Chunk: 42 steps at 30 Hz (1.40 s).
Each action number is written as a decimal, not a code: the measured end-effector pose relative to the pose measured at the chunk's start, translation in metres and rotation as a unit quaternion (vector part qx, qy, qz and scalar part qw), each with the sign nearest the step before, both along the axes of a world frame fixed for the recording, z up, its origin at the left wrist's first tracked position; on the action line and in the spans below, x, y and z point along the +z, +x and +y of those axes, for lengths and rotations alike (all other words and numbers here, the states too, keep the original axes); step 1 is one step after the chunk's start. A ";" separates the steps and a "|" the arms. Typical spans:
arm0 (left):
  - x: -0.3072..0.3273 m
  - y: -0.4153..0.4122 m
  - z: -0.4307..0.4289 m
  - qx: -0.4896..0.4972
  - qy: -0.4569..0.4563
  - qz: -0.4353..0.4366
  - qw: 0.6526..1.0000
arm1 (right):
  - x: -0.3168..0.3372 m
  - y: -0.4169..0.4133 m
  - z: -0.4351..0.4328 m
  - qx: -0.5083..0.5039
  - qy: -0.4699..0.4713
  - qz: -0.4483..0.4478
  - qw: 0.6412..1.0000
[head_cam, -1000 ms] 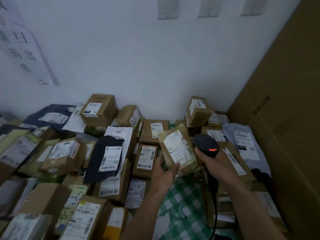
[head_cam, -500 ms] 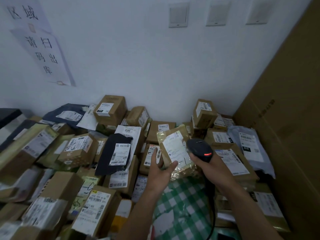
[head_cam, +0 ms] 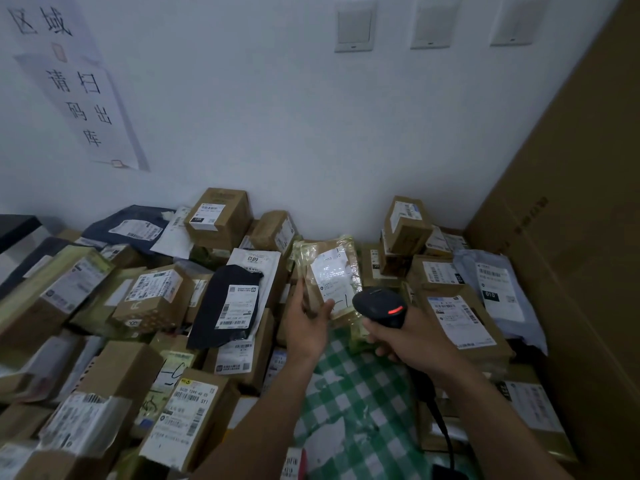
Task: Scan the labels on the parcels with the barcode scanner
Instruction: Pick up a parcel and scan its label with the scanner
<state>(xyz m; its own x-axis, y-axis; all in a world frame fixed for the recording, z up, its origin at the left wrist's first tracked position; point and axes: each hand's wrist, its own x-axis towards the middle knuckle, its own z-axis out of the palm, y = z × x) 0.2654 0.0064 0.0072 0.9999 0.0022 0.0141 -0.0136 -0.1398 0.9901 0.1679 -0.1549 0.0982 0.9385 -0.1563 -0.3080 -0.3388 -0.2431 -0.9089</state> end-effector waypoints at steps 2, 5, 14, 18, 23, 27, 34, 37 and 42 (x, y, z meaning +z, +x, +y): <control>-0.003 0.004 -0.001 0.007 0.018 -0.002 1.000 | 0.000 0.002 0.004 0.010 -0.011 0.001 1.000; -0.007 0.010 -0.001 0.017 0.037 -0.006 0.999 | 0.003 0.004 0.008 0.025 -0.021 0.001 0.999; -0.020 0.019 0.003 0.015 0.042 0.001 0.999 | 0.004 0.014 0.007 0.042 -0.020 -0.004 0.999; -0.023 0.022 0.004 0.006 0.040 0.008 0.999 | 0.007 0.024 0.002 0.026 -0.002 -0.010 1.000; -0.027 0.026 0.004 0.014 0.051 0.008 0.999 | 0.010 0.029 0.002 0.041 0.009 0.003 0.999; -0.029 0.027 0.004 0.014 0.064 0.012 0.998 | 0.007 0.036 0.003 0.045 0.017 0.007 0.999; -0.030 0.027 0.003 0.012 0.059 0.017 0.998 | 0.001 0.043 0.002 0.044 0.025 0.020 0.999; -0.033 0.031 0.003 0.015 0.065 0.013 0.998 | -0.001 0.046 0.002 0.045 0.037 0.022 0.998; -0.042 0.054 0.001 0.010 0.056 0.023 0.998 | -0.006 0.068 -0.005 0.013 0.067 0.012 0.998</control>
